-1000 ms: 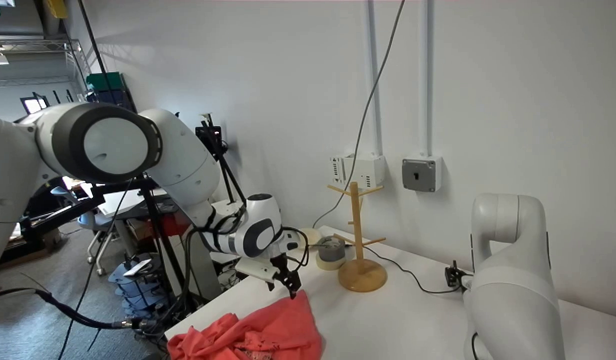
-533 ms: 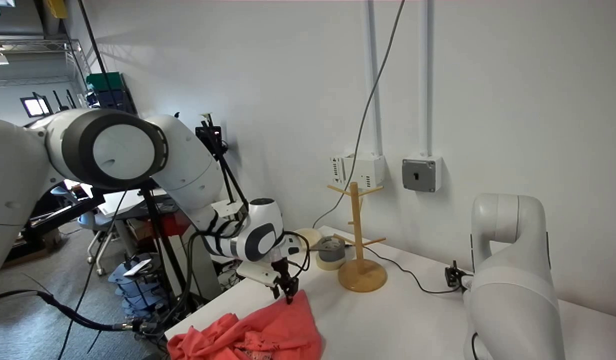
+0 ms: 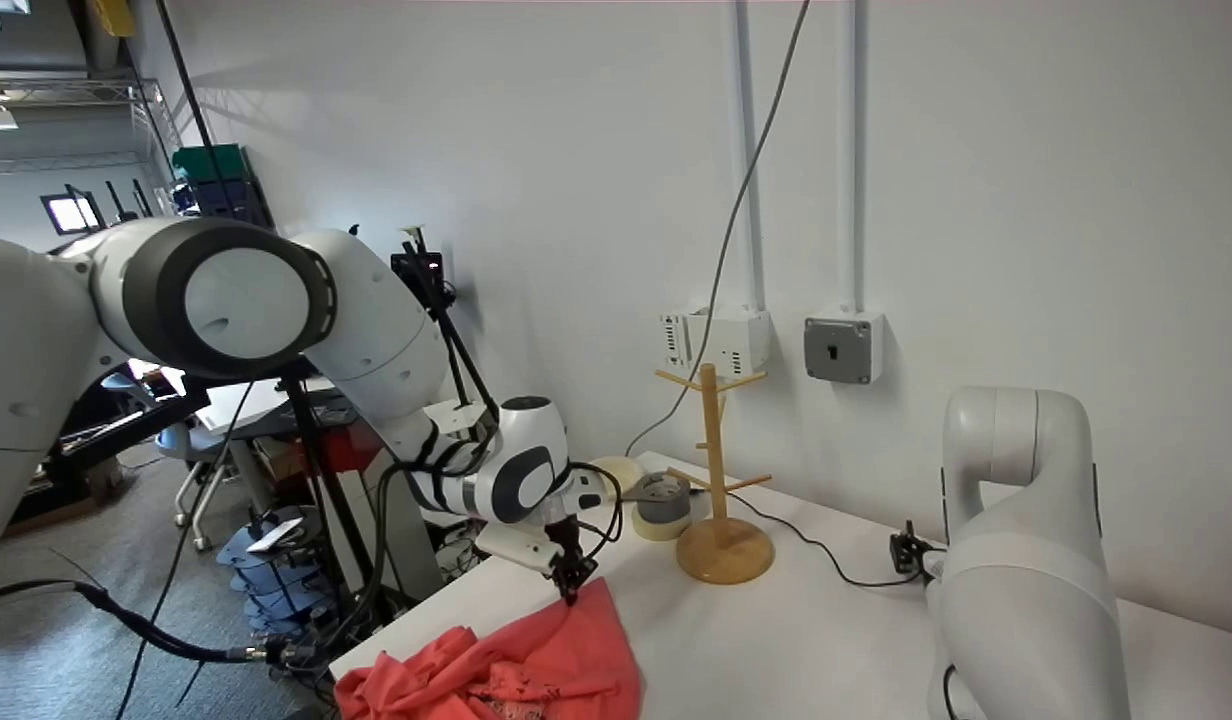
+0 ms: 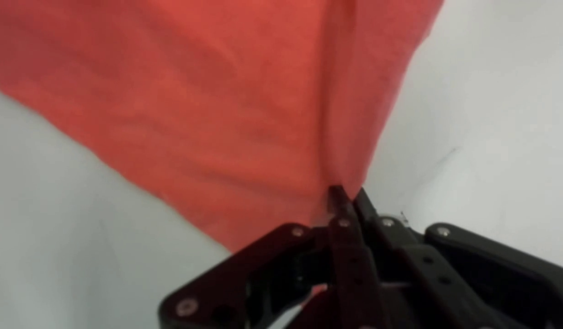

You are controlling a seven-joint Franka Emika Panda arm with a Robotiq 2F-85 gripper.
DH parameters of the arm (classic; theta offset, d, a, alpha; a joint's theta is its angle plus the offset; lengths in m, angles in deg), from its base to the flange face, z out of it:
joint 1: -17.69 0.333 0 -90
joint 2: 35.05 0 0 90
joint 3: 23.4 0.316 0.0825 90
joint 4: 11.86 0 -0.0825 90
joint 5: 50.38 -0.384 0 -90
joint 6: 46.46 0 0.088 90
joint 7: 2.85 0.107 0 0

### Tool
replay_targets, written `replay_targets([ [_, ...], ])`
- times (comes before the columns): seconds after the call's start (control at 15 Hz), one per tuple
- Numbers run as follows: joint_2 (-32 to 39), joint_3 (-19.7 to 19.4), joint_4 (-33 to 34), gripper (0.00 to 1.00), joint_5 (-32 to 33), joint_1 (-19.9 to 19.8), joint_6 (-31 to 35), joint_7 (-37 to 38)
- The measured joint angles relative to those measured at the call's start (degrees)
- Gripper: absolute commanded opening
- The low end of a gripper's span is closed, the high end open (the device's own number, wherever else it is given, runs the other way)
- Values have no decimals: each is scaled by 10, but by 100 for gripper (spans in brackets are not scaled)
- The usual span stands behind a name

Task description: Fold the sweatshirt

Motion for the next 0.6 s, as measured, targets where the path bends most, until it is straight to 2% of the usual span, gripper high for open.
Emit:
replay_targets([
  [0.33, -10, -7, -13, 1, 0, 4, 0, 6],
  [0.6, -51, -13, -79, 1, 0, 12, 14, 18],
])
